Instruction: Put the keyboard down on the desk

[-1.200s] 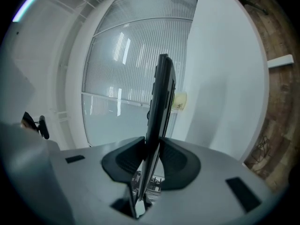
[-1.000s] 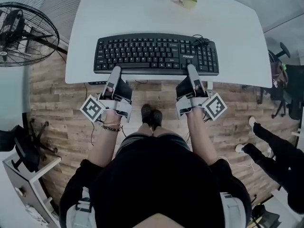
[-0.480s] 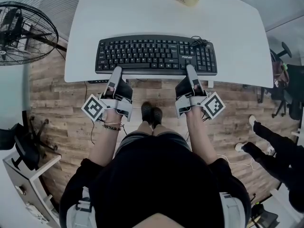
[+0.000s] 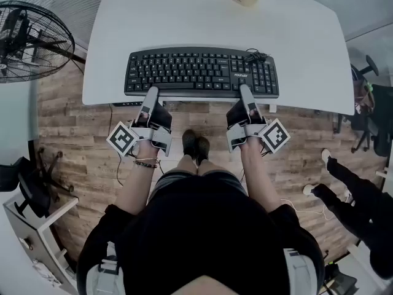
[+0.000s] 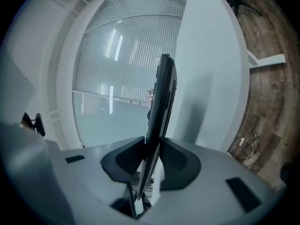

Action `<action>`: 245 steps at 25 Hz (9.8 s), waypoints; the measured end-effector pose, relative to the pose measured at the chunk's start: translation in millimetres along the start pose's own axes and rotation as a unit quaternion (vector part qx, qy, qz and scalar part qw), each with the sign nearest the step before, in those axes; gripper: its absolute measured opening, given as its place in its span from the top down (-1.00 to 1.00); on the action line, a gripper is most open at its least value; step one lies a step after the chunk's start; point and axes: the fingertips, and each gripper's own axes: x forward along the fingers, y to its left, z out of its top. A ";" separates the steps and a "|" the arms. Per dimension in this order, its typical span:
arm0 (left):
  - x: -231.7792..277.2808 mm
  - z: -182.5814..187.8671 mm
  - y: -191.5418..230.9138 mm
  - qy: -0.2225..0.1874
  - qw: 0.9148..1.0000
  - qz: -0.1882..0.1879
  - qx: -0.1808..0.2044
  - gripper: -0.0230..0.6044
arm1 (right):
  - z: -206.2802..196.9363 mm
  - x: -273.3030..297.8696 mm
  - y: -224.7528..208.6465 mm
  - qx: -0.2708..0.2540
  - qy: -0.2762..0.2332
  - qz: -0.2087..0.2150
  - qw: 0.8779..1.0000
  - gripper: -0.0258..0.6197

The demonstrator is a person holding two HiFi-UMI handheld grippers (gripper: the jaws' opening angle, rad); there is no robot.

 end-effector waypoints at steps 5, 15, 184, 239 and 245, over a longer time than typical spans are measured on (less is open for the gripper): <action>0.7 -0.3 3.1 0.000 1.000 0.006 -0.002 0.64 | -0.6 0.5 -5.3 0.004 0.003 -0.006 1.000 0.60; -0.5 -1.6 11.6 0.002 1.000 0.019 -0.007 0.63 | -2.4 1.6 -12.7 0.008 0.009 -0.018 1.000 0.60; -5.3 -61.3 -43.9 0.204 0.879 0.096 0.420 0.05 | -65.1 -14.5 75.2 -0.311 0.123 -0.023 0.942 0.10; 33.8 -57.1 -141.5 0.121 0.788 -0.012 0.603 0.89 | -35.7 9.3 176.8 -0.534 0.031 0.077 0.842 0.91; 33.6 -51.9 -144.3 0.112 0.791 -0.008 0.602 0.89 | -41.4 10.8 183.9 -0.548 0.036 0.089 0.831 0.91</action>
